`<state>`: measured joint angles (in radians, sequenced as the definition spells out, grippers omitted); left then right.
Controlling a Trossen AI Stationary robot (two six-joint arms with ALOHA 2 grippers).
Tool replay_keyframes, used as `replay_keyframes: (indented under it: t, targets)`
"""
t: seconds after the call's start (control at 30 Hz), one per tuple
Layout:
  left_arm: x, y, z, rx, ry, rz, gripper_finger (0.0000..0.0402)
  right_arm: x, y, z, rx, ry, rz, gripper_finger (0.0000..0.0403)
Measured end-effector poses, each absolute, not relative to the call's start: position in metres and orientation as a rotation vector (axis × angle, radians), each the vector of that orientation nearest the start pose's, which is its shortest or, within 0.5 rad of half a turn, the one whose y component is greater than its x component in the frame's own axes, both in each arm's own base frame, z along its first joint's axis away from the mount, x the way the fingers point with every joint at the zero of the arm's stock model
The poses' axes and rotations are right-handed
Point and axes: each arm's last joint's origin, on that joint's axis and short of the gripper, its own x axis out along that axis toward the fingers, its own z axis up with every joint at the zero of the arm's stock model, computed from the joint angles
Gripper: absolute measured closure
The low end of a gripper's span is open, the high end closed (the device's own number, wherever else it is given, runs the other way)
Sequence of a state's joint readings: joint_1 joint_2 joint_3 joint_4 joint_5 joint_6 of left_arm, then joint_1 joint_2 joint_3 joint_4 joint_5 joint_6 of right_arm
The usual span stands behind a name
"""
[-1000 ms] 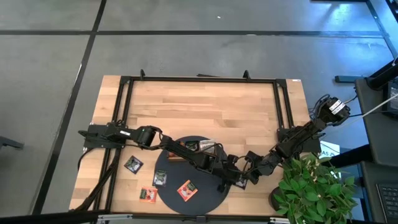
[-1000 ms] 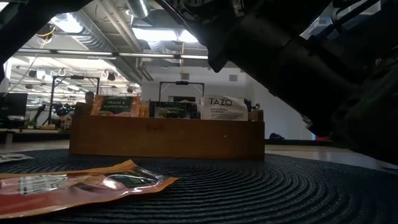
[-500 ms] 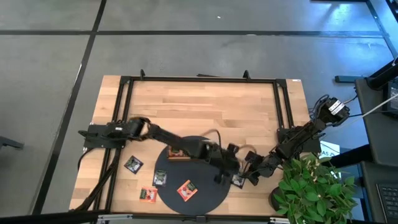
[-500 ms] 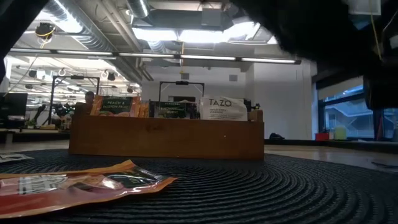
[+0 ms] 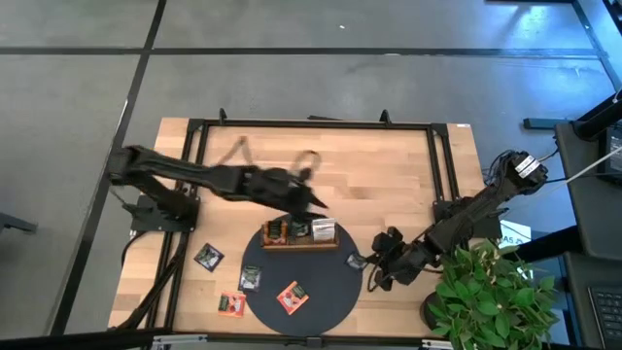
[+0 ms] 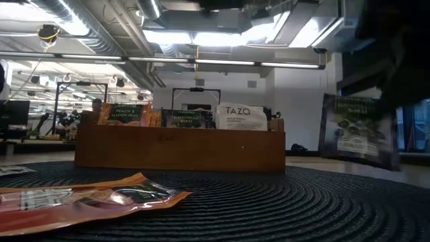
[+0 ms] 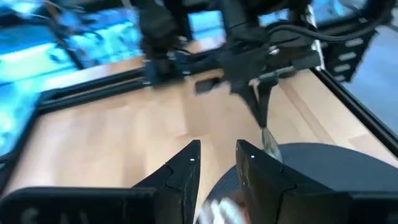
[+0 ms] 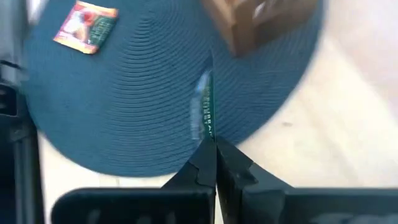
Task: Pick & Place Tea
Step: Put the black tea bag into the middle section of the wooden organizer
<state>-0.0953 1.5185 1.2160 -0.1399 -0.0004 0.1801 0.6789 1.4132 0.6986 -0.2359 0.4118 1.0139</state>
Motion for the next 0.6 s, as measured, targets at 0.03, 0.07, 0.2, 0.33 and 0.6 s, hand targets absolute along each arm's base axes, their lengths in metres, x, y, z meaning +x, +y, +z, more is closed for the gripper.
replay_keyframes:
  t: [0.03, 0.07, 0.2, 0.33, 0.6]
  targets:
    - [0.33, -0.031, 0.311, 0.191, 0.414, -0.114, 0.0302, 0.21, 0.153, 0.181, 0.435, 0.855, -0.199, 0.0401]
    - [0.315, -0.03, 0.312, 0.181, 0.398, -0.091, 0.0302, 0.213, 0.154, 0.192, 0.414, 0.873, -0.213, 0.0401]
    - [0.264, -0.028, 0.309, 0.123, 0.368, -0.033, 0.0302, 0.23, 0.155, 0.235, 0.321, 0.842, -0.187, 0.0401]
    - [0.222, -0.025, 0.298, 0.068, 0.335, 0.018, 0.0302, 0.254, 0.147, 0.27, 0.182, 0.746, -0.119, 0.0402]
    - [0.176, -0.018, 0.267, -0.038, 0.317, 0.047, 0.0302, 0.325, 0.109, 0.282, -0.057, 0.742, -0.082, 0.0402]
